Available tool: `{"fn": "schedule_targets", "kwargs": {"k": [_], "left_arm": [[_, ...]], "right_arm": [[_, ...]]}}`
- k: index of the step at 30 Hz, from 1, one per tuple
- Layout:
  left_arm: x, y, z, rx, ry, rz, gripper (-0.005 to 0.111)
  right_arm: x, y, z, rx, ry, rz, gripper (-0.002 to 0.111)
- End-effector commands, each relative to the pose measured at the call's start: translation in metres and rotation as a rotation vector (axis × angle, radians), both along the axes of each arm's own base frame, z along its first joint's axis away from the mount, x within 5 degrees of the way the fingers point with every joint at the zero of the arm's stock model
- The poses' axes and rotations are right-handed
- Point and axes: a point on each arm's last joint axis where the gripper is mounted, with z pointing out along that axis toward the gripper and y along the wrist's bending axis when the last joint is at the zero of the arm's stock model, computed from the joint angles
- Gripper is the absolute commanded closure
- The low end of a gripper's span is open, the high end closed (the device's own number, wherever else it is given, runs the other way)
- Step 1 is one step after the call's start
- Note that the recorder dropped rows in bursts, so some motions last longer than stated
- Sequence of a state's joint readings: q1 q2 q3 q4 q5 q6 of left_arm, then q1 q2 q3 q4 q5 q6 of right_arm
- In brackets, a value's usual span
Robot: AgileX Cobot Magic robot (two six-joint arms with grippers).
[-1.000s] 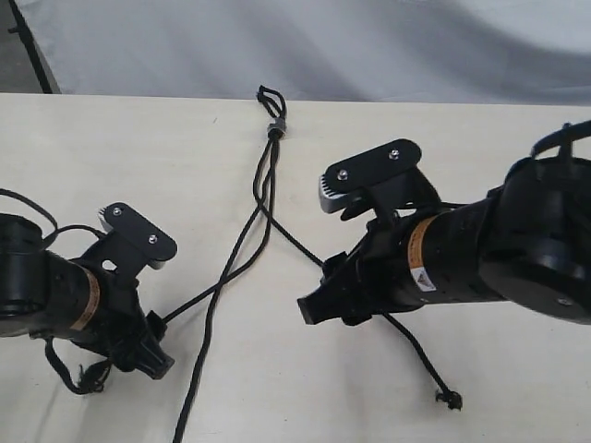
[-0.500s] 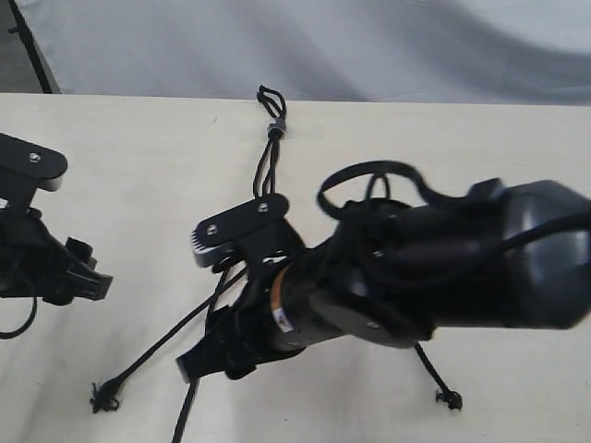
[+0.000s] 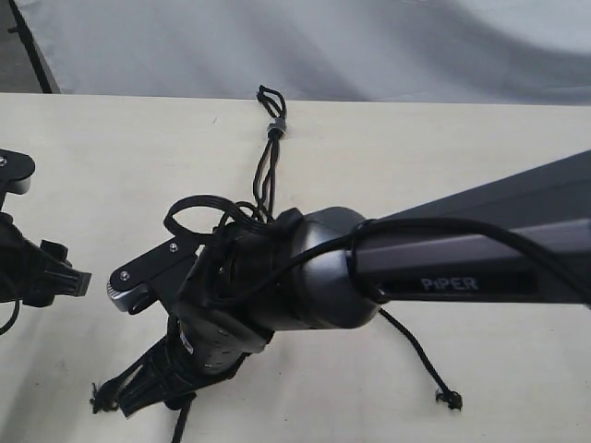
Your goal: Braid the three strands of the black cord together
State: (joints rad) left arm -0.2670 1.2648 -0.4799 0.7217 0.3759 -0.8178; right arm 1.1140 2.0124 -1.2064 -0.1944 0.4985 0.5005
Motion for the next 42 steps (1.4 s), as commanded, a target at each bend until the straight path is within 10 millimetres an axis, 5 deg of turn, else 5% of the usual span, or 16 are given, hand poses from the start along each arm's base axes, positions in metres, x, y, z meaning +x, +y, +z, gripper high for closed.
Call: {"fn": "schedule_targets", "kwargs": {"k": [1, 7, 16, 28, 36, 42], "left_arm": [[-0.001, 0.0, 0.0, -0.013, -0.005, 0.008, 0.043], [-0.001, 0.0, 0.0, -0.016, -0.007, 0.006, 0.043], [-0.004, -0.005, -0.006, -0.07, -0.021, -0.03, 0.043], [-0.004, -0.01, -0.006, -0.109, -0.028, -0.067, 0.043], [-0.004, -0.01, -0.006, -0.114, -0.032, -0.07, 0.043], [-0.004, -0.012, -0.006, -0.124, -0.04, -0.082, 0.043]], "right_arm": [[-0.002, -0.004, -0.009, -0.107, 0.02, 0.047, 0.062], [0.01, -0.019, -0.007, -0.2, 0.028, 0.057, 0.108], [0.063, -0.059, 0.023, -0.264, -0.121, 0.053, 0.109], [0.131, -0.109, 0.022, -0.325, -0.269, 0.27, 0.109], [0.147, -0.127, -0.015, -0.407, -0.214, 0.357, 0.109], [0.132, -0.126, -0.02, -0.4, -0.066, 0.29, 0.109]]}}
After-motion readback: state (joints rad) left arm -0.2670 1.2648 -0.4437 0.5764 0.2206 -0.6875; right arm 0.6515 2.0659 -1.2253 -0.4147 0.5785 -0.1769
